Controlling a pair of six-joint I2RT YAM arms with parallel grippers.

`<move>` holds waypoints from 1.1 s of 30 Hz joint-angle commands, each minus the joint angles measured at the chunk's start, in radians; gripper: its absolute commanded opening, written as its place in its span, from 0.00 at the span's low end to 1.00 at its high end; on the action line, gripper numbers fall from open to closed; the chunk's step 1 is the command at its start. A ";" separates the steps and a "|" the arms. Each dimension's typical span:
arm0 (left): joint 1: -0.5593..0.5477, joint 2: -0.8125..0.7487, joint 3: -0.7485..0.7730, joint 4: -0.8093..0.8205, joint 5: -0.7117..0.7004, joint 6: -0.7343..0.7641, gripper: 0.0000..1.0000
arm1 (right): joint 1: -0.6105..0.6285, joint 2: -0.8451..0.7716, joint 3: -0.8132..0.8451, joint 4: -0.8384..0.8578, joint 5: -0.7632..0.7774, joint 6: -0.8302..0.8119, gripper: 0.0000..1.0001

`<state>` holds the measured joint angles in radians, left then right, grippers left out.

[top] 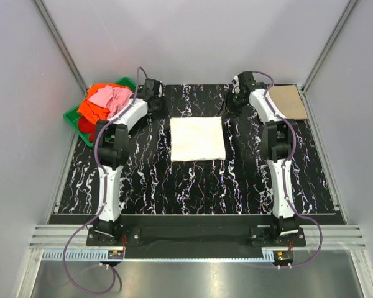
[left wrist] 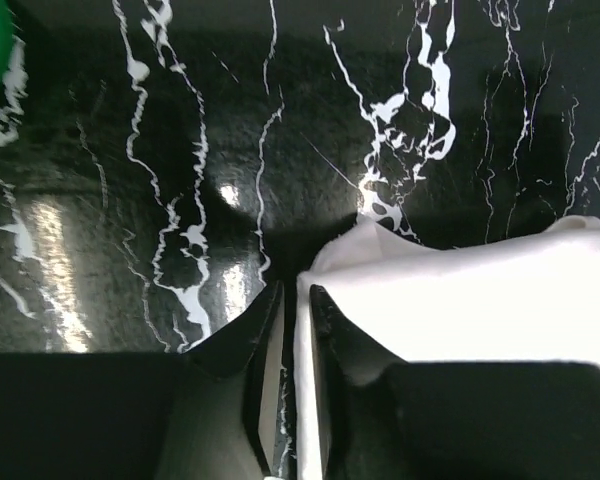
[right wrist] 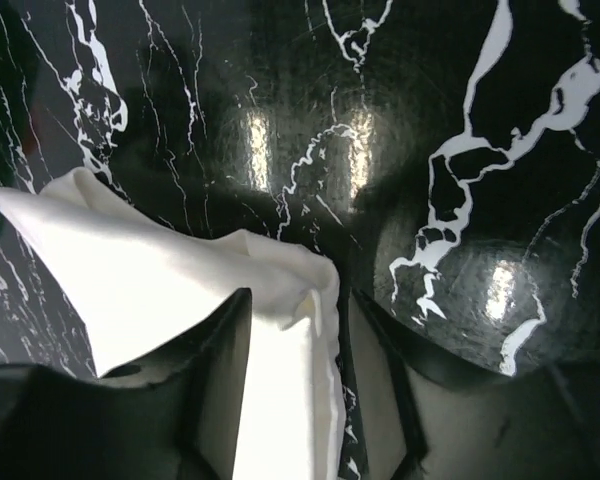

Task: Fold and stack the t-shirts
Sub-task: Fold the tshirt

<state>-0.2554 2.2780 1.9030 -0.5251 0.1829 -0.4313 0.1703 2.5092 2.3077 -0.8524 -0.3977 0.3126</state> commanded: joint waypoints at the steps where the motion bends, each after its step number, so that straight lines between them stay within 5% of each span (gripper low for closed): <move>1: 0.010 -0.043 0.112 0.008 -0.048 0.055 0.25 | -0.017 -0.039 0.104 -0.059 -0.012 -0.017 0.53; 5: -0.007 -0.135 0.059 0.011 -0.048 0.065 0.40 | -0.015 -0.174 -0.026 -0.059 -0.016 0.014 0.45; 11: -0.058 -0.150 -0.042 0.033 0.085 0.069 0.40 | 0.006 -0.273 -0.317 0.191 -0.199 0.069 0.19; 17: -0.058 -0.028 -0.025 0.039 0.110 0.077 0.37 | 0.005 -0.153 -0.252 0.193 -0.242 0.062 0.19; 27: -0.038 0.178 0.206 0.033 0.092 0.101 0.37 | -0.041 0.082 0.017 0.167 -0.239 0.094 0.25; 33: -0.035 0.048 0.220 0.033 0.127 0.071 0.39 | -0.058 -0.025 0.063 0.098 -0.230 0.074 0.36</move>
<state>-0.2924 2.4336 2.0895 -0.5167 0.2928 -0.3592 0.1249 2.6083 2.3375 -0.7300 -0.6365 0.3965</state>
